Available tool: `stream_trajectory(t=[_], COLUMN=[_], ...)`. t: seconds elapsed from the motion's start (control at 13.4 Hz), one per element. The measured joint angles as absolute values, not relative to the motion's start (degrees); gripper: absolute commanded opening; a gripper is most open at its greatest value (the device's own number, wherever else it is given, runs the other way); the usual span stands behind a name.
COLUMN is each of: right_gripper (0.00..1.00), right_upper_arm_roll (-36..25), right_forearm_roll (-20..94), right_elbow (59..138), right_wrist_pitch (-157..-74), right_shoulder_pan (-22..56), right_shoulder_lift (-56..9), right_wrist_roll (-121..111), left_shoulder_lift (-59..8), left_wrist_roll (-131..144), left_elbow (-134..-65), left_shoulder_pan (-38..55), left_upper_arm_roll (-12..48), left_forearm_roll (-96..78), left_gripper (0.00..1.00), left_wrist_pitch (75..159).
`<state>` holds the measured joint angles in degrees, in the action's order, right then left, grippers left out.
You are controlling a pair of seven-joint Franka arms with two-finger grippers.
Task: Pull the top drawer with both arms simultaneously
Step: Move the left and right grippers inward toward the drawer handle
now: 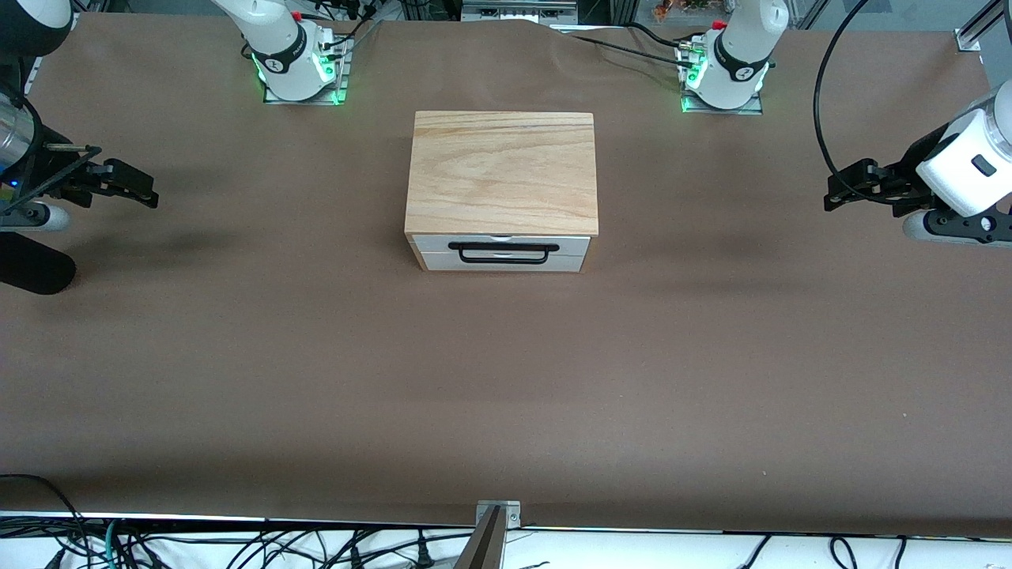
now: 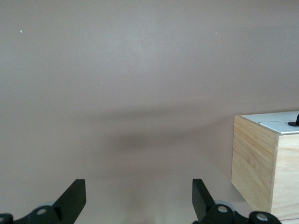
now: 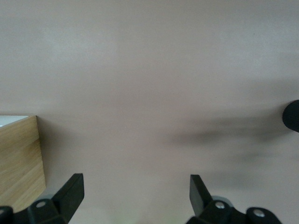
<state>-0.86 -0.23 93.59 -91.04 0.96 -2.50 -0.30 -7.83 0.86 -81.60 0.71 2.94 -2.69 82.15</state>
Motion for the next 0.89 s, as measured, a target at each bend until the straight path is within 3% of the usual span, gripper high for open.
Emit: stream_trajectory(t=[0.67, 0.89], right_gripper=[1.00, 1.00], right_upper_arm_roll=[-0.07, -0.18], right_forearm_roll=[6.14, 13.41], right_elbow=[93.58, 93.59], right_wrist_pitch=[-91.14, -91.20], right_shoulder_pan=[5.92, 6.08], right_shoulder_lift=[-4.02, -6.18], right_wrist_roll=[-0.28, -0.27], left_shoulder_lift=[-9.53, -12.73], left_wrist_roll=[0.76, 0.72], left_elbow=[-81.65, -81.78], left_shoulder_pan=[0.61, 2.32], left_upper_arm_roll=[2.94, 3.27], left_forearm_roll=[-2.69, -2.85], left_gripper=[1.00, 1.00], left_wrist_pitch=[82.25, 82.63])
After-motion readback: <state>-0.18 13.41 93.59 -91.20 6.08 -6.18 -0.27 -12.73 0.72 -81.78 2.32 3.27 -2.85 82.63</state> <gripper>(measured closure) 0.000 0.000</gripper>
